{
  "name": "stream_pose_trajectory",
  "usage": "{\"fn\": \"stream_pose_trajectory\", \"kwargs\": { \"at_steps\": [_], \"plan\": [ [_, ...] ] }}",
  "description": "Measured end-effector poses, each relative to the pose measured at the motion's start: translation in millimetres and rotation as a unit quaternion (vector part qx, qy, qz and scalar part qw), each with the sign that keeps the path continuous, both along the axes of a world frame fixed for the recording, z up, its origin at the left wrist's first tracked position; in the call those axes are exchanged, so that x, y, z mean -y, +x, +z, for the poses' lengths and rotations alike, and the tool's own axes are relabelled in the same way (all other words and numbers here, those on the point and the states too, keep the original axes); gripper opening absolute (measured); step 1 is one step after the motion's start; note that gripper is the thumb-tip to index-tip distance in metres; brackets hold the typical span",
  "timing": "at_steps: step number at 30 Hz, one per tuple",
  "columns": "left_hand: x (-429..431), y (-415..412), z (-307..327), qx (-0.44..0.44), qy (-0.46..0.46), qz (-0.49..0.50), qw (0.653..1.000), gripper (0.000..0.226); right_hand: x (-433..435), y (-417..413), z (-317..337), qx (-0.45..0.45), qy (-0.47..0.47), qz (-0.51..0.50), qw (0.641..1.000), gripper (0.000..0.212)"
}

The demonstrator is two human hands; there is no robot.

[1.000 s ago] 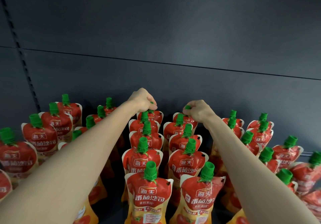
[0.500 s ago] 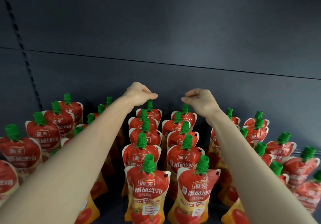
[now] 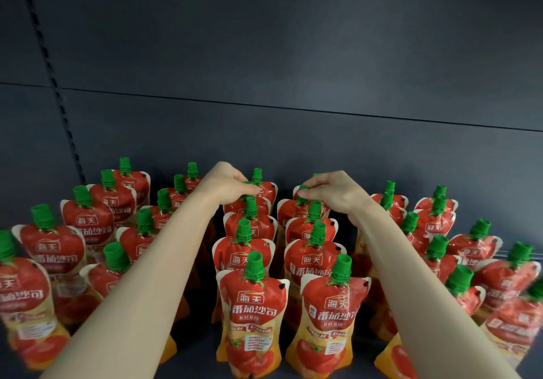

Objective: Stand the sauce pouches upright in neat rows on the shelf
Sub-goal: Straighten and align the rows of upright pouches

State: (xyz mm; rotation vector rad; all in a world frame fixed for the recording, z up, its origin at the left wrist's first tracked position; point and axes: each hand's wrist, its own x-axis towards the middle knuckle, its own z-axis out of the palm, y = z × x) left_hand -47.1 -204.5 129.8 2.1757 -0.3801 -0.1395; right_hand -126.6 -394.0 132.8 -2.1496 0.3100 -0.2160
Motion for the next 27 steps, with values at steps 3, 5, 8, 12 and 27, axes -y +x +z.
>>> {"fn": "stream_pose_trajectory", "kwargs": {
  "at_steps": [3,5,8,12,27],
  "plan": [
    [1.8,1.4,-3.4,0.004,-0.011,0.014,1.000,0.029,1.7,3.4,-4.5,-0.001,0.015,0.002,1.000,0.024],
    [3.0,3.2,-6.0,0.002,-0.032,0.017,0.999,0.027,5.7,5.9,-9.2,0.011,0.012,-0.021,1.000,0.019],
    [7.0,4.8,-8.0,-0.007,-0.056,0.020,0.998,0.030,11.1,6.5,-14.0,0.028,0.010,-0.065,0.997,0.018],
    [13.8,4.7,-6.6,-0.025,-0.077,0.021,0.997,0.035,12.6,6.8,-14.6,0.028,-0.026,-0.100,0.994,0.029],
    [15.2,6.5,-14.7,-0.024,-0.112,0.015,0.993,0.034,10.0,3.3,-21.2,0.057,-0.006,-0.118,0.991,0.032]
  ]
}}
